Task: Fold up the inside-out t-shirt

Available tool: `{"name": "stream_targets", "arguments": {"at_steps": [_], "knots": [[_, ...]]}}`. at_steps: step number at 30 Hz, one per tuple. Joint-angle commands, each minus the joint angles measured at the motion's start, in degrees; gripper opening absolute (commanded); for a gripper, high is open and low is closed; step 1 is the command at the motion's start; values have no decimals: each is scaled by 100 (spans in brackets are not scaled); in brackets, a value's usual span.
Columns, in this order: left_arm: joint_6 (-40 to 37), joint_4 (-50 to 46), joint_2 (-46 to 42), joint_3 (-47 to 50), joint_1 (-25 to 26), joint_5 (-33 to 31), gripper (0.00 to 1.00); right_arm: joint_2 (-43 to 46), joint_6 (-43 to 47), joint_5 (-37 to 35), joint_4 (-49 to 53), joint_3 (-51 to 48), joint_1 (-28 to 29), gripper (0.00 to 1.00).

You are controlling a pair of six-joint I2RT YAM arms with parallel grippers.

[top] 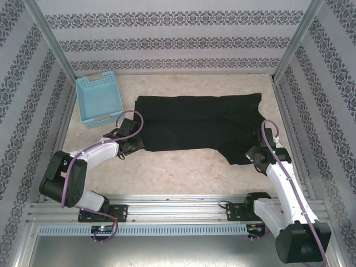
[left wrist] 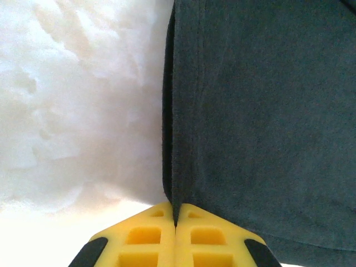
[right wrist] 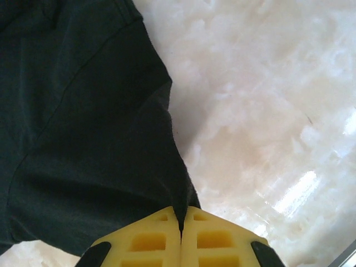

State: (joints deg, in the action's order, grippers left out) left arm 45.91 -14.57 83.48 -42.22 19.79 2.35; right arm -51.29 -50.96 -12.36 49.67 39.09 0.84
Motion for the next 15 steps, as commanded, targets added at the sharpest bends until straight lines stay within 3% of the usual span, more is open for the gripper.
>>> {"name": "stream_targets", "arguments": {"at_steps": [1,6,15], "knots": [[323,146,-137,-159,11,-154,0,-230,368,86,-315,438,-67,0],[463,135,95,-775,-240,34,0,-1022,727,69,-612,1486,-157,0],[685,-135,1097,-2197,-454,-509,0,-2876,1030,-279,-1204,3213,-361,0]]}}
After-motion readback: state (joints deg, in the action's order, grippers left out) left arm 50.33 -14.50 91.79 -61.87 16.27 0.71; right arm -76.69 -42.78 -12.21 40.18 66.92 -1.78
